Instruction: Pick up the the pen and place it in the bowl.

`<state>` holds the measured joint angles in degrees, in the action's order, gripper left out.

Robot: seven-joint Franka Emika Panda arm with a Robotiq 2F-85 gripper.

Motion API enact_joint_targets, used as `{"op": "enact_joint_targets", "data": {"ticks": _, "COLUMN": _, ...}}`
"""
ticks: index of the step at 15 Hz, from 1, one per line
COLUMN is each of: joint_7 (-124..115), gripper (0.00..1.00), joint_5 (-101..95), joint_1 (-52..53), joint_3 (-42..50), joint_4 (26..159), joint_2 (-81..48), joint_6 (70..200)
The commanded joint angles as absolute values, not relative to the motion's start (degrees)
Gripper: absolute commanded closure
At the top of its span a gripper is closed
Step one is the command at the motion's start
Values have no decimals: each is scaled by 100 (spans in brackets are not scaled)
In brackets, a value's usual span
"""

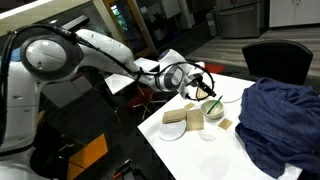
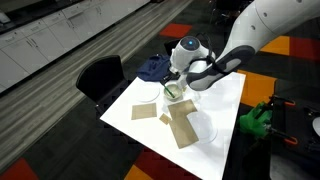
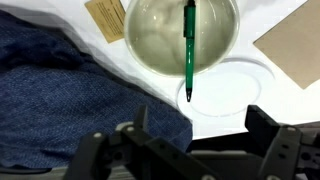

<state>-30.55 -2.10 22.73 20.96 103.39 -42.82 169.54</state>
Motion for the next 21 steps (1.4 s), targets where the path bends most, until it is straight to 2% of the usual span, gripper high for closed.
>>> {"op": "enact_joint_targets", "data": {"ticks": 1, "joint_7": -2571, "gripper": 0, "joint_5": -309, "joint_1": 2291, "joint_3": 2014, "joint_4": 11393, "joint_2": -3231, "joint_6": 16867}}
{"op": "enact_joint_targets", "data": {"ticks": 12, "joint_7": -1918, "gripper": 0, "joint_5": -1227, "joint_1": 1736, "joint_3": 1473, "joint_4": 13399, "joint_2": -872, "joint_6": 16007}}
{"op": "enact_joint_targets", "data": {"ticks": 15, "joint_7": -1710, "gripper": 0, "joint_5": -1234, "joint_1": 1298, "joint_3": 1079, "joint_4": 13627, "joint_2": -525, "joint_6": 15803}}
{"op": "enact_joint_targets", "data": {"ticks": 17, "joint_7": -1886, "gripper": 0, "joint_5": -1244, "joint_1": 1127, "joint_3": 902, "joint_4": 13406, "joint_2": -824, "joint_6": 15959}}
{"op": "enact_joint_targets", "data": {"ticks": 21, "joint_7": -1849, "gripper": 0, "joint_5": -1230, "joint_1": 1039, "joint_3": 824, "joint_4": 13505, "joint_2": -698, "joint_6": 15922}}
